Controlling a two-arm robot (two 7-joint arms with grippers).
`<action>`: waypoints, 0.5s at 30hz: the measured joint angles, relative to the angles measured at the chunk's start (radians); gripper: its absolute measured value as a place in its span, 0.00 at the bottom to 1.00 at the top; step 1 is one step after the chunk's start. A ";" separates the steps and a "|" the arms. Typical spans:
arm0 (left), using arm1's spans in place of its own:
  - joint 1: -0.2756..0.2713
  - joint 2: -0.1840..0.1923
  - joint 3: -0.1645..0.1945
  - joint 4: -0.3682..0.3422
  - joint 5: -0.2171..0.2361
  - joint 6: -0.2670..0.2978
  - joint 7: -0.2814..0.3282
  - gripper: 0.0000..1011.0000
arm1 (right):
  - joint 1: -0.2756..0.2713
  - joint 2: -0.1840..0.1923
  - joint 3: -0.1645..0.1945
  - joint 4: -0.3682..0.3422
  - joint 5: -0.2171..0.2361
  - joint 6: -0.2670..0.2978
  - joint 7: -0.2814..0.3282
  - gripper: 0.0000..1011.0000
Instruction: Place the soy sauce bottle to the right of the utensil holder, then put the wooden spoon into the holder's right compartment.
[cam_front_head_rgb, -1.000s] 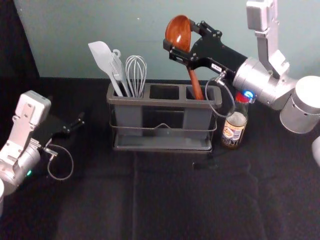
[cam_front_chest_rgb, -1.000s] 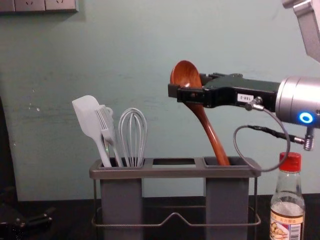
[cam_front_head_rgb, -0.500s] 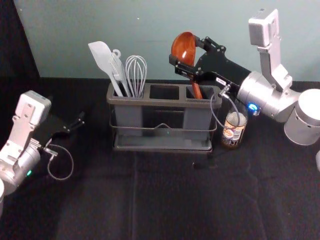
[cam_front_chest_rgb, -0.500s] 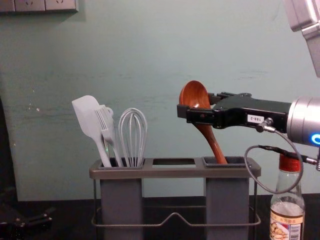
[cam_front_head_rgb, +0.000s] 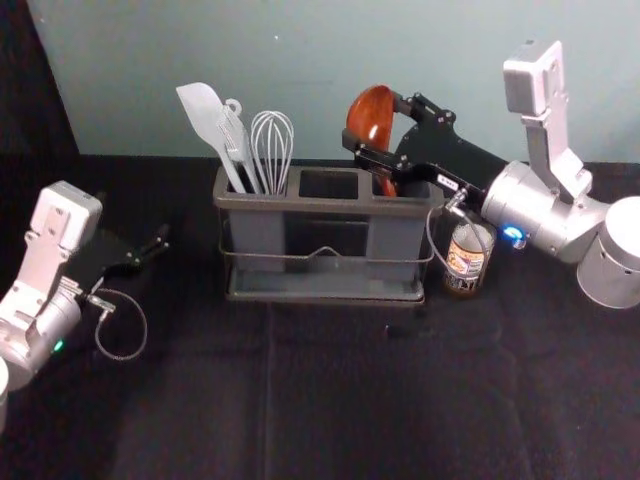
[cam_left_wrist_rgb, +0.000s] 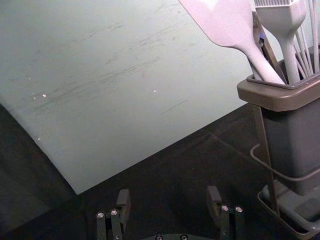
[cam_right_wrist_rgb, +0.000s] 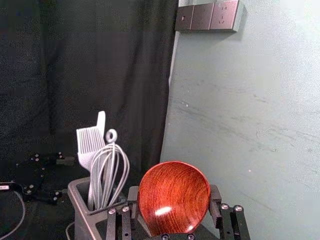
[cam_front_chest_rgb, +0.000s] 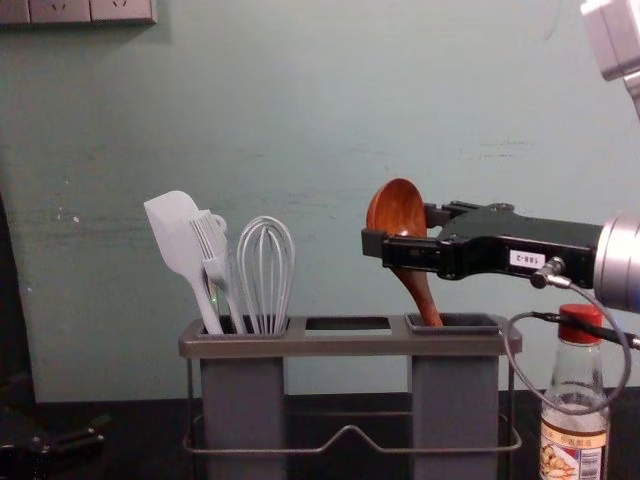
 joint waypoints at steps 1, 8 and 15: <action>0.000 0.000 0.000 0.000 0.000 0.000 0.000 0.99 | -0.003 0.001 0.001 -0.003 0.001 0.000 0.000 0.83; 0.000 0.000 0.000 0.000 0.000 0.000 0.000 0.99 | -0.030 0.014 0.010 -0.022 0.009 -0.005 0.000 0.83; 0.000 0.000 0.000 0.000 0.000 0.000 0.000 0.99 | -0.049 0.025 0.017 -0.038 0.017 -0.010 0.000 0.83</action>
